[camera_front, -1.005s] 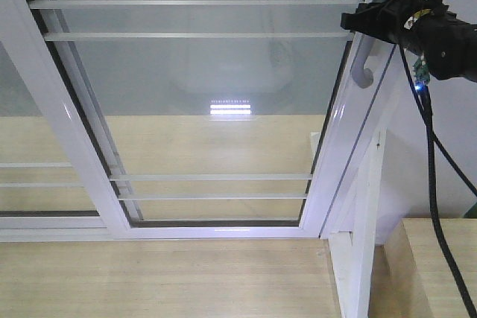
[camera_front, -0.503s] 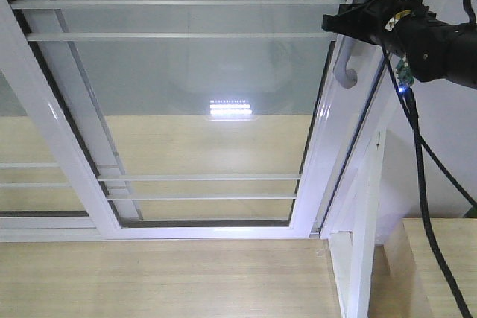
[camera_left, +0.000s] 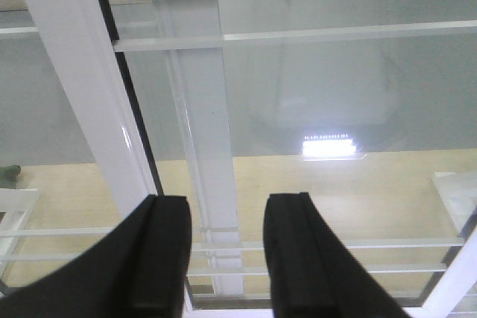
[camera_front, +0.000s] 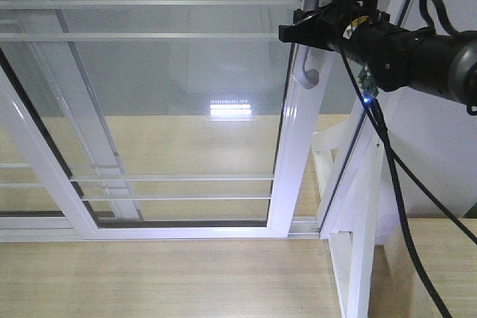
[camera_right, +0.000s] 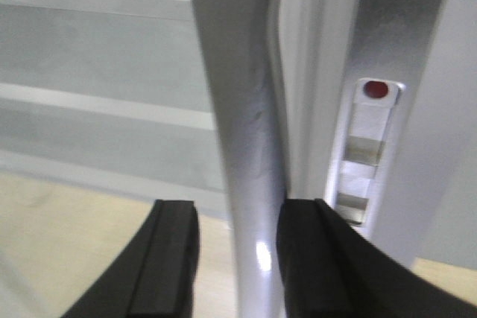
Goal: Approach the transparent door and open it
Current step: 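Pull the handle with the right gripper, sliding the door partly open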
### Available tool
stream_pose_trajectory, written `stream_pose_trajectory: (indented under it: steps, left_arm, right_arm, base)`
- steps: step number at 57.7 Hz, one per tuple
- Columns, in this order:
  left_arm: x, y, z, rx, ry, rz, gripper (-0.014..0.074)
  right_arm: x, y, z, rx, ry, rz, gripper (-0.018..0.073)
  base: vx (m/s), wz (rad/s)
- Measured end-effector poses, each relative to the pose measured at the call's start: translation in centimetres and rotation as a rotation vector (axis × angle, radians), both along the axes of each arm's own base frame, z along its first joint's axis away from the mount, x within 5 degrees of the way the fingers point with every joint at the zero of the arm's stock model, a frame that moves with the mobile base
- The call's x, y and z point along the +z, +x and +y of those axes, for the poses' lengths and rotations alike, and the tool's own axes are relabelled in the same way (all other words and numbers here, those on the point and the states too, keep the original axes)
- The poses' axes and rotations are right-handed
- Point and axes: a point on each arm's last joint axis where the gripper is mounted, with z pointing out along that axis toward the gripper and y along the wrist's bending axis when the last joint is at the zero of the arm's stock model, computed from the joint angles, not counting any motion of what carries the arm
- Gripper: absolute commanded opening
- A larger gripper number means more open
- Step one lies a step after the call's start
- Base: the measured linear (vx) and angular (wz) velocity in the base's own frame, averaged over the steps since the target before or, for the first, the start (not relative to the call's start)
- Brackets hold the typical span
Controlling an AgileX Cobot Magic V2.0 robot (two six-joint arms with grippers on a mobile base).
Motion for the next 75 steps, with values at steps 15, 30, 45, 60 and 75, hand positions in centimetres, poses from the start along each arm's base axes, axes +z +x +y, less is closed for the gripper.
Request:
stream_pose_trajectory:
  steps: [15, 30, 45, 60, 75]
  left_arm:
    - [0.0, 0.0, 0.0, 0.000, 0.000, 0.000, 0.0388]
    - [0.0, 0.0, 0.0, 0.000, 0.000, 0.002, 0.0388]
    - [-0.1, 0.0, 0.0, 0.001, 0.000, 0.007, 0.0388]
    - [-0.1, 0.0, 0.0, 0.001, 0.000, 0.006, 0.0388]
    - [0.5, 0.2, -0.3, -0.010, -0.053, -0.061, 0.0388]
  right_arm:
    - [-0.8, -1.2, 4.1, 0.103, -0.003, -0.012, 0.0324]
    - [-0.9, -2.4, 6.4, 0.163, -0.005, -0.007, 0.0324]
    - [2.9, -5.9, 4.2, 0.158, -0.012, 0.009, 0.0324]
    - [6.0, -12.5, -4.6, -0.003, 0.005, -0.018, 0.0324]
    - [7.9, -20.3, -11.2, -0.145, -0.119, 0.022, 0.0328]
  base:
    - [0.00, 0.00]
    - [0.00, 0.00]
    - [0.00, 0.00]
    - [0.00, 0.00]
    - [0.00, 0.00]
